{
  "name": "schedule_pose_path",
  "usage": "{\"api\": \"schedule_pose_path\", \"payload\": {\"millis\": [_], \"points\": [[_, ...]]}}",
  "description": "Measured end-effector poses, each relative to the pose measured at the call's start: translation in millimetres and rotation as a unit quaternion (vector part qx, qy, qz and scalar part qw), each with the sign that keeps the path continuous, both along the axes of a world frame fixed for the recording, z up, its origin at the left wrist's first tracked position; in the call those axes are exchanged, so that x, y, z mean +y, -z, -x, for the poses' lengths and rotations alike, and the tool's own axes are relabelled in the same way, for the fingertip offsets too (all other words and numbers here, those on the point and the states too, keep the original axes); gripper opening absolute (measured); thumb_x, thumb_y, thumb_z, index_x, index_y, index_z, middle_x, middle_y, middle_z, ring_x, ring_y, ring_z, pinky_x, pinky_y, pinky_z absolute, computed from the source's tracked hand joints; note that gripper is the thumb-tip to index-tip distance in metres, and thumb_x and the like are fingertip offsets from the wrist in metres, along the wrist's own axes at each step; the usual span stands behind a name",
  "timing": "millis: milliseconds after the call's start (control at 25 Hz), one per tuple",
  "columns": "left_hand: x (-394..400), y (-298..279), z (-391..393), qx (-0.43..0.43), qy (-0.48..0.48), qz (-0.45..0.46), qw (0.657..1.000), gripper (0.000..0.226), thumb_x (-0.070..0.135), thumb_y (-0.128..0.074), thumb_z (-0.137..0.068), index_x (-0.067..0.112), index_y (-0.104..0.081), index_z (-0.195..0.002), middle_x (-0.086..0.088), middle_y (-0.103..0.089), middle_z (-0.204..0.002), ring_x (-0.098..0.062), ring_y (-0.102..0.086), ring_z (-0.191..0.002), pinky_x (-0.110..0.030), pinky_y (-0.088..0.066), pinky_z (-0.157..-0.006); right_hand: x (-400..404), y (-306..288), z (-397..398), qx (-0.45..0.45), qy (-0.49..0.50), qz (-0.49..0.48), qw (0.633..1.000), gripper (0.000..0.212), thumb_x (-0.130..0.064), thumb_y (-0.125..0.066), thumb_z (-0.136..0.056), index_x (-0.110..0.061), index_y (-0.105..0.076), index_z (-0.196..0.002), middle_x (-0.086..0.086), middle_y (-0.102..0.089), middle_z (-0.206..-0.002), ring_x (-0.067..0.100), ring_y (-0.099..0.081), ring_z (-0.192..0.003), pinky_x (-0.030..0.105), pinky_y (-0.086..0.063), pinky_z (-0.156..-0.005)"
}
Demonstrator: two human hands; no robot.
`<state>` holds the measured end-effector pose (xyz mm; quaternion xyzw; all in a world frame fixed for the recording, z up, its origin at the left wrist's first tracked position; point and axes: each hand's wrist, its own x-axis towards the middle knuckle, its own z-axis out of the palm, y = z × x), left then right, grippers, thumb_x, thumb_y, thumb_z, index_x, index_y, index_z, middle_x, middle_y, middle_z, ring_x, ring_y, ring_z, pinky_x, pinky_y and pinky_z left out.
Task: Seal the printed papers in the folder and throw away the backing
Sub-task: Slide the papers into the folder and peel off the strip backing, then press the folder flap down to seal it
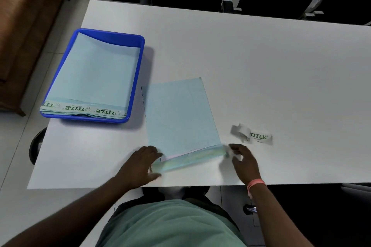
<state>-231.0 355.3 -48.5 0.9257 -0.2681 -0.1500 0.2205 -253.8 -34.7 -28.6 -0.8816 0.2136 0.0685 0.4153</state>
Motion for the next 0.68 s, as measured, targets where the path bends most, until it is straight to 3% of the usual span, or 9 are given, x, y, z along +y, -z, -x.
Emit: {"api": "schedule_pose_path", "payload": {"millis": [80, 160, 240, 320, 440, 560, 680], "points": [[-1, 1, -1, 0.01, -0.102, 0.052, 0.993, 0.027, 0.049, -0.063, -0.08, 0.024, -0.066, -0.089, 0.006, -0.062, -0.09, -0.016, -0.058, -0.083, -0.036, -0.051, -0.07, 11, -4, -6, 0.002, -0.081, 0.028, 0.996, 0.028, -0.013, -0.072, -0.084, -0.024, -0.068, -0.109, -0.008, -0.067, -0.106, 0.008, -0.062, -0.095, 0.025, -0.05, -0.084], [-4, -5, -7, 0.06, -0.217, 0.049, 0.973, 0.028, 0.046, -0.064, -0.083, 0.022, -0.058, -0.07, 0.006, -0.056, -0.069, -0.015, -0.054, -0.066, -0.034, -0.045, -0.059, 18, -8, -21, 0.023, -0.086, 0.025, 0.996, 0.01, -0.028, -0.072, -0.087, -0.025, -0.069, -0.096, -0.01, -0.069, -0.093, 0.008, -0.064, -0.086, 0.022, -0.047, -0.075], [-9, -9, -12, 0.114, -0.305, 0.034, 0.945, 0.035, 0.043, -0.069, -0.083, 0.019, -0.051, -0.065, 0.002, -0.054, -0.062, -0.02, -0.055, -0.061, -0.036, -0.044, -0.057, 23, -6, -33, 0.055, -0.084, 0.053, 0.994, 0.018, -0.037, -0.066, -0.089, -0.022, -0.065, -0.08, -0.005, -0.067, -0.076, 0.018, -0.063, -0.075, 0.025, -0.043, -0.064], [-17, -11, -17, 0.151, -0.363, 0.016, 0.919, 0.039, 0.047, -0.068, -0.084, 0.02, -0.046, -0.067, 0.003, -0.056, -0.063, -0.024, -0.058, -0.063, -0.035, -0.044, -0.057, 27, 0, -41, 0.089, -0.079, 0.098, 0.988, 0.035, -0.048, -0.059, -0.09, -0.019, -0.056, -0.07, 0.0, -0.062, -0.066, 0.025, -0.059, -0.07, 0.031, -0.041, -0.059], [-31, -13, -26, 0.178, -0.434, -0.032, 0.883, 0.043, 0.058, -0.064, -0.082, 0.018, -0.049, -0.087, 0.002, -0.061, -0.081, -0.03, -0.064, -0.081, -0.033, -0.044, -0.063, 38, 5, -54, 0.137, -0.076, 0.152, 0.976, 0.041, -0.055, -0.054, -0.089, -0.022, -0.051, -0.065, 0.0, -0.06, -0.068, 0.028, -0.06, -0.074, 0.032, -0.041, -0.062], [-44, -16, -34, 0.162, -0.492, -0.073, 0.852, 0.067, 0.065, -0.068, -0.075, 0.011, -0.048, -0.109, -0.009, -0.063, -0.1, -0.034, -0.064, -0.096, -0.036, -0.044, -0.067, 50, 4, -63, 0.158, -0.036, 0.173, 0.971, 0.034, -0.054, -0.053, -0.088, -0.022, -0.054, -0.077, 0.002, -0.062, -0.08, 0.028, -0.06, -0.079, 0.032, -0.042, -0.067], [-62, -18, -38, 0.147, -0.527, -0.117, 0.829, 0.076, 0.063, -0.069, -0.074, 0.006, -0.044, -0.118, -0.014, -0.054, -0.116, -0.034, -0.056, -0.11, -0.046, -0.048, -0.078, 66, 9, -60, 0.049, -0.052, 0.22, 0.973, 0.012, -0.03, -0.056, -0.088, -0.019, -0.055, -0.093, 0.005, -0.063, -0.091, 0.031, -0.062, -0.082, 0.034, -0.047, -0.063]]}}
